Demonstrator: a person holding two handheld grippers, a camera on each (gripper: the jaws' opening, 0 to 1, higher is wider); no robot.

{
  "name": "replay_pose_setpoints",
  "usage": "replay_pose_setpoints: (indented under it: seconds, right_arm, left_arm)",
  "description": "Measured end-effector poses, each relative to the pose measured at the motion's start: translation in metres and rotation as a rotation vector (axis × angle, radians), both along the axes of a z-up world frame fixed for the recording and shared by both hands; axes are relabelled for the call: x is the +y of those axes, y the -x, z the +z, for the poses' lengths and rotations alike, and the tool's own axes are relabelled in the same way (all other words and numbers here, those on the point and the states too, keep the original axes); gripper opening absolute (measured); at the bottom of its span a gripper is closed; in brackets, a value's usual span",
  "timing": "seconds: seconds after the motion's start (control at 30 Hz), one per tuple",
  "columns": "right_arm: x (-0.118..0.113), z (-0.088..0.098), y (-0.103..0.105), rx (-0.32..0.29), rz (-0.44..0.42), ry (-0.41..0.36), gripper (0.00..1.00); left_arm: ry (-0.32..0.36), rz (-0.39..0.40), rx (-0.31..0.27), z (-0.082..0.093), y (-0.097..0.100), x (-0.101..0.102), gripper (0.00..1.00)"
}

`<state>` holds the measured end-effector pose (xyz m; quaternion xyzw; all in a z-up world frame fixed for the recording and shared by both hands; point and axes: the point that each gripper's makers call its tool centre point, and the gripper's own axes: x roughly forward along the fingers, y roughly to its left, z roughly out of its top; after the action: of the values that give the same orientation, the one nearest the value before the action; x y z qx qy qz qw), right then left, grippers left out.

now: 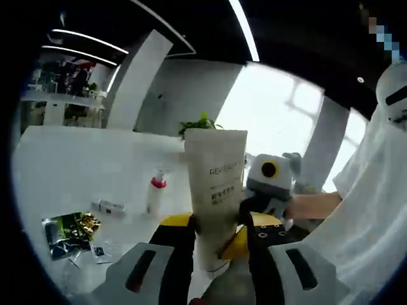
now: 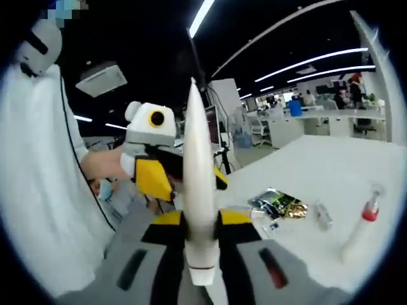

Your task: Arrange the skincare products in the storage area until every visible bottle or jar stands upright without overlapping.

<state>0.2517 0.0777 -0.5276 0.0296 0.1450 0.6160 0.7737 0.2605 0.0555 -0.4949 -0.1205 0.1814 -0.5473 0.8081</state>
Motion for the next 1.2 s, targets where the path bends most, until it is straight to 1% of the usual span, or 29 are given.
replay_pose_setpoints:
  seconds: [0.07,0.1,0.13,0.2,0.27,0.37,0.43,0.53,0.63,0.7,0.8,0.87,1.0,1.13,1.2]
  right_arm:
    - [0.001,0.003,0.005,0.002,0.041,-0.002,0.19]
    - [0.002,0.006,0.007,0.009,0.056,-0.015,0.19]
    - [0.003,0.008,0.007,0.015,0.064,-0.026,0.19]
    - [0.004,0.011,0.009,0.043,0.08,-0.055,0.19]
    - [0.004,0.012,0.008,0.049,0.083,-0.064,0.19]
    - [0.006,0.014,0.013,0.067,0.114,-0.082,0.19]
    - [0.007,0.012,0.016,0.078,0.137,-0.07,0.19]
    - [0.009,0.011,0.022,0.05,0.172,-0.053,0.19]
    - [0.01,0.014,0.024,0.048,0.191,-0.075,0.19]
    - [0.01,0.015,0.024,0.04,0.191,-0.08,0.19]
    - [0.008,0.019,0.02,0.031,0.182,-0.112,0.19]
    - [0.006,0.022,0.019,0.034,0.179,-0.133,0.19]
    - [0.005,0.024,0.017,0.036,0.179,-0.156,0.19]
    - [0.005,0.022,0.014,0.033,0.174,-0.152,0.19]
    - [0.006,0.02,0.013,0.032,0.172,-0.146,0.19]
  left_arm:
    - [0.007,-0.034,-0.007,0.005,0.003,-0.003,0.31]
    - [0.017,-0.051,-0.007,0.007,0.005,-0.004,0.3]
    - [0.043,-0.079,-0.005,0.012,0.009,-0.006,0.3]
    - [0.041,-0.084,-0.014,0.014,0.008,-0.006,0.29]
    - [0.032,-0.094,-0.018,0.015,0.007,-0.004,0.27]
    - [0.046,-0.119,-0.032,0.022,0.007,-0.002,0.24]
    - [0.055,-0.135,-0.044,0.026,0.008,-0.002,0.22]
    - [0.039,-0.177,-0.06,0.03,0.01,-0.002,0.22]
    - [-0.003,-0.218,-0.08,0.026,0.012,-0.004,0.22]
    - [-0.02,-0.244,-0.086,0.025,0.014,-0.005,0.22]
    - [-0.059,-0.282,-0.107,0.02,0.018,-0.007,0.2]
    - [-0.055,-0.29,-0.113,0.021,0.019,-0.008,0.17]
    - [-0.044,-0.304,-0.117,0.025,0.018,-0.01,0.16]
    - [-0.078,-0.312,-0.132,0.023,0.017,-0.011,0.16]
    - [-0.101,-0.311,-0.128,0.02,0.013,-0.01,0.16]
